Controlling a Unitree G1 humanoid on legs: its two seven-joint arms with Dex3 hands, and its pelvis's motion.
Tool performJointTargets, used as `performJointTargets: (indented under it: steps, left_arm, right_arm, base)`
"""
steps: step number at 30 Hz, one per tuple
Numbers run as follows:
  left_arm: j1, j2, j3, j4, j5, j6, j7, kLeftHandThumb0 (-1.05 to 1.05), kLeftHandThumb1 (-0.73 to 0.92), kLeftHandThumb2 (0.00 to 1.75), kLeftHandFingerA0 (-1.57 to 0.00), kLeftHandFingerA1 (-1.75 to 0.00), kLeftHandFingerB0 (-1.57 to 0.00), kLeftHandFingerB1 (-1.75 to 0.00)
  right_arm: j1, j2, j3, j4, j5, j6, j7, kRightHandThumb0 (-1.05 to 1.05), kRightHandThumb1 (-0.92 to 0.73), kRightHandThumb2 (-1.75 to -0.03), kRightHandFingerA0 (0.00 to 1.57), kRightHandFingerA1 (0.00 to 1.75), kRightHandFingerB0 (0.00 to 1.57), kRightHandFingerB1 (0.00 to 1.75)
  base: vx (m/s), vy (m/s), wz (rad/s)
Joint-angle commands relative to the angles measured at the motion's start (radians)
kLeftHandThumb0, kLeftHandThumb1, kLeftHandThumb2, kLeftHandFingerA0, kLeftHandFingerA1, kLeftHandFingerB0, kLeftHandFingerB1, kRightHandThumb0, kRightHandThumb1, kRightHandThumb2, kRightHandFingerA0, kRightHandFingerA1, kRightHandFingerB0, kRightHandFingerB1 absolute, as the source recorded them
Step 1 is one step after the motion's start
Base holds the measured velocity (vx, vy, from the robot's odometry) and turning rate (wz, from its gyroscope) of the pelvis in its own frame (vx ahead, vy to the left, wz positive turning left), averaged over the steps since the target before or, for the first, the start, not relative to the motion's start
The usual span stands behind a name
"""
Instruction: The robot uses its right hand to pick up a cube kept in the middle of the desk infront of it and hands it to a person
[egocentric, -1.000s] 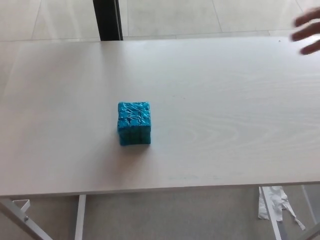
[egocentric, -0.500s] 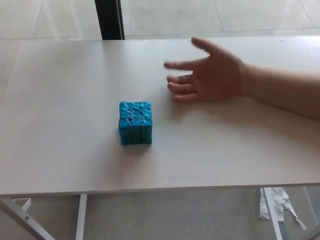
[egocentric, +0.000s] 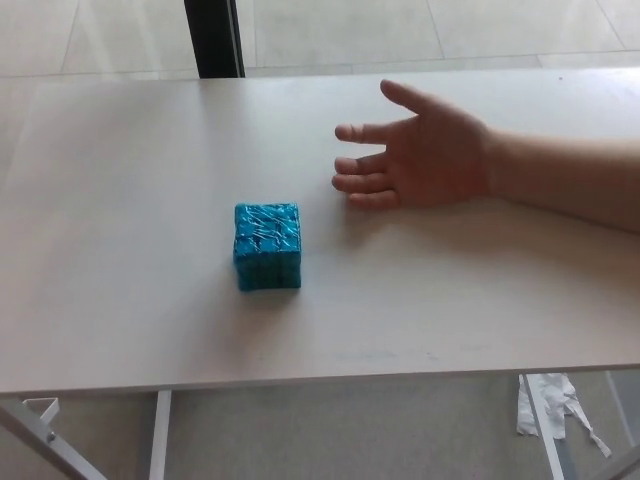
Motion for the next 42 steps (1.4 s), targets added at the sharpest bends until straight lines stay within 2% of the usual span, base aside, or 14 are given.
performJointTargets:
  steps: [1, 3, 6, 7, 9, 10, 11, 12, 17, 18, 19, 20, 25, 42]
  left_arm:
    - [-0.001, -0.016, -0.016, 0.001, -0.025, 0.027, -0.013, -0.63, 0.48, 0.85, -0.59, -0.66, -0.33, -0.54]
    - [-0.003, -0.023, -0.024, 0.001, -0.02, 0.031, -0.006, -0.6, 0.49, 0.85, -0.67, -0.69, -0.35, -0.55]
    - [0.0, -0.026, -0.026, 0.002, -0.021, 0.032, -0.006, -0.6, 0.49, 0.85, -0.67, -0.69, -0.35, -0.55]
    - [0.002, -0.031, -0.029, -0.001, -0.021, 0.027, -0.022, -0.65, 0.48, 0.87, -0.6, -0.68, -0.34, -0.54]
    - [-0.004, -0.042, -0.03, 0.002, -0.024, 0.041, -0.026, -0.55, 0.49, 0.85, -0.54, -0.66, -0.33, -0.54]
    - [0.002, -0.047, -0.032, 0.003, -0.023, 0.041, -0.026, -0.59, 0.47, 0.83, -0.55, -0.66, -0.29, -0.52]
    - [0.003, -0.05, -0.035, 0.006, -0.02, 0.038, -0.023, -0.57, 0.47, 0.84, -0.54, -0.66, -0.33, -0.53]
    - [0.007, -0.051, -0.039, 0.006, -0.017, 0.035, -0.028, -0.59, 0.45, 0.84, -0.49, -0.64, -0.3, -0.53]
    - [0.01, -0.056, -0.055, 0.009, -0.008, 0.034, -0.019, -0.6, 0.46, 0.84, -0.62, -0.69, -0.34, -0.55]
    - [0.018, -0.055, -0.06, 0.006, -0.004, 0.027, -0.03, -0.6, 0.58, 0.58, -0.62, -0.57, -0.4, -0.43]
    - [0.017, -0.052, -0.074, 0.004, 0.007, 0.032, -0.023, -0.57, 0.61, 0.58, -0.64, -0.59, -0.4, -0.44]
    - [0.014, -0.051, -0.078, 0.005, 0.009, 0.038, -0.008, -0.55, 0.61, 0.58, -0.65, -0.59, -0.41, -0.44]
    - [0.017, -0.049, -0.086, 0.001, 0.0, 0.037, -0.011, -0.58, 0.6, 0.58, -0.63, -0.58, -0.41, -0.43]
    - [0.003, -0.054, -0.115, -0.007, -0.018, 0.038, -0.005, -0.58, 0.6, 0.58, -0.63, -0.58, -0.41, -0.43]
  right_arm:
    - [-0.057, 0.064, 0.107, -0.318, 0.045, 0.096, 0.023, -1.05, -0.61, -0.63, 0.63, 0.85, 0.39, 0.8]
    - [-0.038, 0.072, 0.189, -0.526, 0.066, 0.206, 0.05, -0.92, -0.57, -0.58, 0.54, 0.74, 0.36, 0.55]
    - [-0.026, 0.075, 0.203, -0.592, 0.085, 0.248, 0.055, -0.92, -0.57, -0.58, 0.54, 0.74, 0.36, 0.55]
    - [-0.029, 0.08, 0.24, -0.649, 0.083, 0.274, 0.06, -0.73, -0.57, -0.58, 0.44, 0.56, 0.38, 0.37]
    - [-0.034, 0.084, 0.328, -0.771, 0.076, 0.327, 0.084, -0.72, -0.54, -0.59, 0.4, 0.57, 0.34, 0.36]
    - [-0.047, 0.095, 0.376, -0.798, 0.054, 0.352, 0.084, -0.69, -0.44, -0.87, 0.45, 0.65, 0.22, 0.46]
    - [-0.065, 0.104, 0.424, -0.808, 0.018, 0.363, 0.087, -0.69, -0.53, -0.6, 0.43, 0.54, 0.33, 0.36]
    - [-0.074, 0.104, 0.457, -0.807, -0.026, 0.353, 0.09, -0.69, -0.59, -0.58, 0.47, 0.52, 0.35, 0.34]
    - [-0.146, 0.143, 0.621, -0.772, -0.114, 0.362, 0.124, -0.72, -0.56, -0.58, 0.47, 0.49, 0.35, 0.31]
    - [-0.152, 0.156, 0.649, -0.762, -0.142, 0.336, 0.119, -0.77, -0.47, -0.84, 0.44, 0.58, 0.31, 0.44]
    - [-0.163, 0.166, 0.68, -0.761, -0.156, 0.346, 0.118, -0.76, -0.46, -0.83, 0.42, 0.59, 0.29, 0.43]
    - [-0.181, 0.172, 0.727, -0.749, -0.203, 0.345, 0.119, -0.73, -0.57, -0.58, 0.43, 0.51, 0.34, 0.32]
    - [-0.263, 0.225, 0.846, -0.664, -0.228, 0.371, 0.146, -0.74, -0.57, -0.58, 0.35, 0.5, 0.29, 0.31]
    - [-0.269, 0.212, 0.834, -0.688, -0.242, 0.413, 0.159, -0.74, -0.57, -0.58, 0.35, 0.5, 0.29, 0.31]
  base:
    - [0.0, 0.0, 0.0]
    - [0.0, 0.0, 0.0]
    - [0.0, 0.0, 0.0]
    - [0.0, 0.0, 0.0]
    - [0.0, 0.0, 0.0]
    - [0.0, 0.0, 0.0]
    - [0.0, 0.0, 0.0]
    - [0.0, 0.0, 0.0]
    - [0.0, 0.0, 0.0]
    - [0.0, 0.0, 0.0]
    - [0.0, 0.0, 0.0]
    - [0.0, 0.0, 0.0]
    - [0.0, 0.0, 0.0]
    - [0.0, 0.0, 0.0]
